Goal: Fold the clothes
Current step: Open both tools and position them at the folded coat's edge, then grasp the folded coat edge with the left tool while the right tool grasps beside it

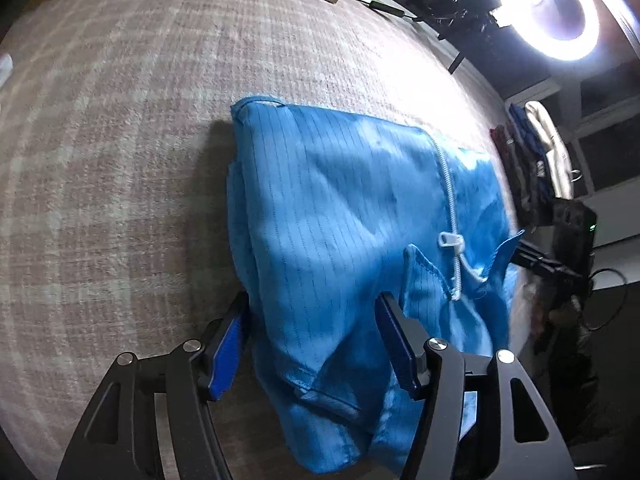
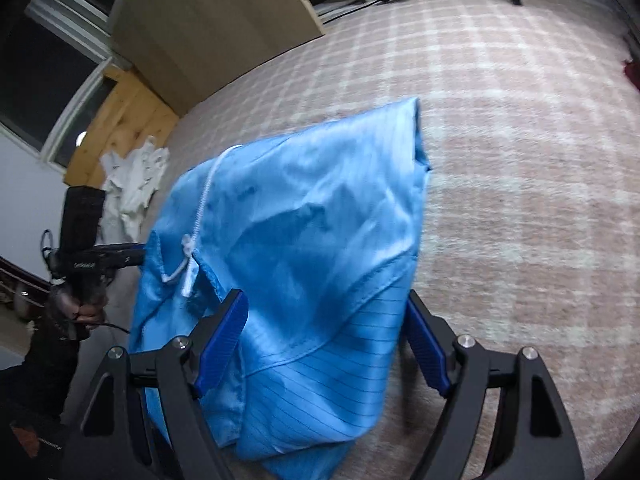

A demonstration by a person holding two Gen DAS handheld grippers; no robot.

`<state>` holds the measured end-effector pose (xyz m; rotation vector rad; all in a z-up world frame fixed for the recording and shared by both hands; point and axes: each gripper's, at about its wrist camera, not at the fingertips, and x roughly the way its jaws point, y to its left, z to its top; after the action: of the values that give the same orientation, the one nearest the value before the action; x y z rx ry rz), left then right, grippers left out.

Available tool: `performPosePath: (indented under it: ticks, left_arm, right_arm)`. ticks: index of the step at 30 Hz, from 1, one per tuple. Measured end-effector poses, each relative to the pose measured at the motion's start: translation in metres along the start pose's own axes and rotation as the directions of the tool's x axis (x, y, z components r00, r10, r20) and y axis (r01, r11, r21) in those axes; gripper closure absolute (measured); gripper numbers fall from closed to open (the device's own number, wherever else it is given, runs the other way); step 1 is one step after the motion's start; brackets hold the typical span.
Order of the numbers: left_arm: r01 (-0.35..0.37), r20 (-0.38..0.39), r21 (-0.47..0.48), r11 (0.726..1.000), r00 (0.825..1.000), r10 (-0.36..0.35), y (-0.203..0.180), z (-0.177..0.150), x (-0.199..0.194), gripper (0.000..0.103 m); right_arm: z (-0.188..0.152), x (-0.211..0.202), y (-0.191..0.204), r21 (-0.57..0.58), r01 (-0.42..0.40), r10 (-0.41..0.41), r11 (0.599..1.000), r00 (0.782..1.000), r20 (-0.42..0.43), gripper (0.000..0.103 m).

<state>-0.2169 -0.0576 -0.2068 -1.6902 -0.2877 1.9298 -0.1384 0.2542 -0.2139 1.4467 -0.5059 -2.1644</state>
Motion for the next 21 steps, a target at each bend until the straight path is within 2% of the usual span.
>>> performPosePath:
  ticks: [6,9,10,11,12,13,14,16,21]
  left_arm:
    - [0.018,-0.017,0.025,1.000,1.000,-0.018,-0.016,0.009,0.016,0.041]
    - [0.009,-0.015,0.048,0.999,1.000,-0.008,-0.025,0.013,0.025,0.041]
    - [0.004,-0.014,0.053,0.999,1.000,-0.004,-0.027,0.015,0.028,0.042]
    - [-0.002,-0.013,0.056,0.998,1.000,0.003,-0.028,0.015,0.029,0.049]
    - [-0.009,-0.011,0.063,0.998,1.000,0.010,-0.028,0.013,0.028,0.054]
    - [-0.016,-0.009,0.069,0.997,1.000,0.017,-0.027,0.012,0.028,0.062]
    - [-0.023,-0.007,0.075,0.997,1.000,0.023,-0.026,0.010,0.027,0.068]
    - [-0.010,-0.015,0.087,0.996,1.000,0.011,-0.026,0.008,0.029,0.079]
    - [-0.007,0.000,0.119,0.993,1.000,0.007,-0.031,0.006,0.029,0.089]
  right_arm:
    - [0.005,-0.004,-0.014,0.069,-0.121,0.121,0.990,0.993,0.012,0.026]
    - [0.006,-0.002,-0.011,0.052,-0.132,0.131,0.990,0.991,0.010,0.026]
    - [0.006,0.000,-0.010,0.046,-0.134,0.134,0.990,0.991,0.008,0.026]
    - [0.007,0.001,-0.009,0.040,-0.138,0.138,0.990,0.990,0.003,0.026]
    - [0.007,0.001,-0.010,0.031,-0.135,0.135,0.990,0.991,-0.004,0.035]
    - [0.006,0.002,-0.010,0.023,-0.121,0.122,0.992,0.992,-0.018,0.064]
    - [0.006,0.007,-0.009,0.018,-0.104,0.104,0.994,0.994,-0.037,0.078]
    - [0.005,0.012,-0.012,0.029,-0.109,0.110,0.994,0.993,-0.044,0.085]
    - [0.007,0.014,-0.009,0.039,-0.108,0.111,0.993,0.992,-0.059,0.093]
